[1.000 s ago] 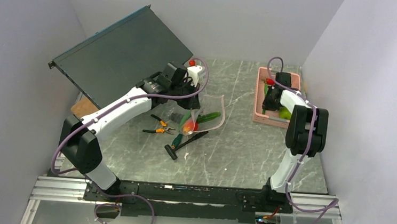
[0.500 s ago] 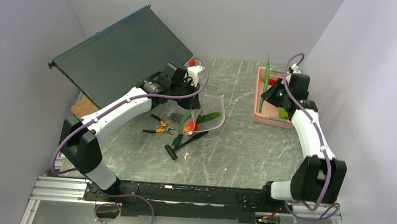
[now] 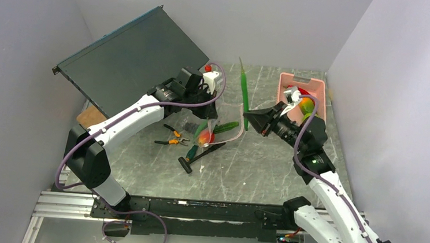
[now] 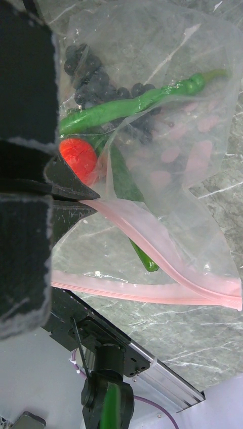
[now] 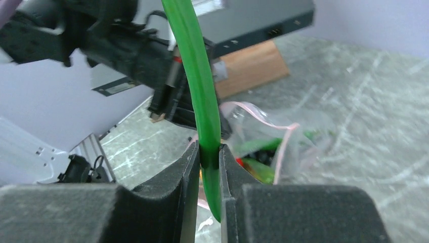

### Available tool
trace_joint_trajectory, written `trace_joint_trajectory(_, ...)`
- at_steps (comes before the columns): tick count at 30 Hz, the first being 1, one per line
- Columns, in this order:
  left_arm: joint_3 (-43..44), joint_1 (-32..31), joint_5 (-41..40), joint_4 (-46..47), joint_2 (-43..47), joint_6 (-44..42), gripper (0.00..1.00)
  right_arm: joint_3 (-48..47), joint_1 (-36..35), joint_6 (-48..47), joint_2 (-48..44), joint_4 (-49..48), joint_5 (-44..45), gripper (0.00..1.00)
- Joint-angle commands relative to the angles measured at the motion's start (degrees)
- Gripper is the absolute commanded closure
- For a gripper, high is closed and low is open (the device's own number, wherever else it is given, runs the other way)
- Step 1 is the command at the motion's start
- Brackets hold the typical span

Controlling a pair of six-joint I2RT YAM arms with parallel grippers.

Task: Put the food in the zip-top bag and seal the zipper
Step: Place the fake vegetable in the zipper food storage bag.

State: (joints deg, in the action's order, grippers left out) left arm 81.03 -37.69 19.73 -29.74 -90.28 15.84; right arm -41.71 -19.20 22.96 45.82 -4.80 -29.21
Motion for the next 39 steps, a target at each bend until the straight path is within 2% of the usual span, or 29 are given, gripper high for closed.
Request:
trace_joint_trajectory(1,1.76,0.0,1.33,2.24,2.29,0.42,1.0,3.31,-4.8,-2.08,1.98,-17.84,-2.11,1.0)
trace_joint_trajectory(3,1.84,0.04,1.15,2.11,2.9,0.29,1.0,4.21,-7.3,-3.52,4.45,-23.52,-1.36,1.0)
trace_joint_trajectory(7,1.67,0.06,1.34,2.42,4.18,0.47,1.0,4.71,-11.82,-9.01,9.71,-28.72,4.07,1.0)
trace_joint_trajectory(10,1.75,0.04,1.63,2.33,4.64,0.41,1.0,5.97,-12.43,-10.2,14.07,-34.7,6.9,1.0)
trace_joint_trajectory(16,1.74,0.07,2.36,2.58,5.2,0.71,1.0,8.44,-12.88,-11.8,19.96,-42.62,15.02,0.92)
trace_joint_trajectory(23,1.94,0.07,2.63,2.49,5.11,0.61,1.0,7.33,-12.85,-13.07,26.06,-45.47,18.02,0.84)
trace_joint_trajectory(28,2.04,0.06,1.97,2.09,4.79,0.26,1.0,6.59,-12.83,-13.2,28.27,-46.01,18.38,0.74)
trace_joint_trajectory(35,2.11,0.07,2.07,2.01,4.33,0.25,1.0,5.48,-12.99,-12.94,27.22,-42.34,17.26,0.63)
trace_joint_trajectory(39,2.12,0.07,1.81,1.96,4.15,0.12,1.0,5.59,-13.04,-12.95,24.32,-37.37,18.27,0.62)
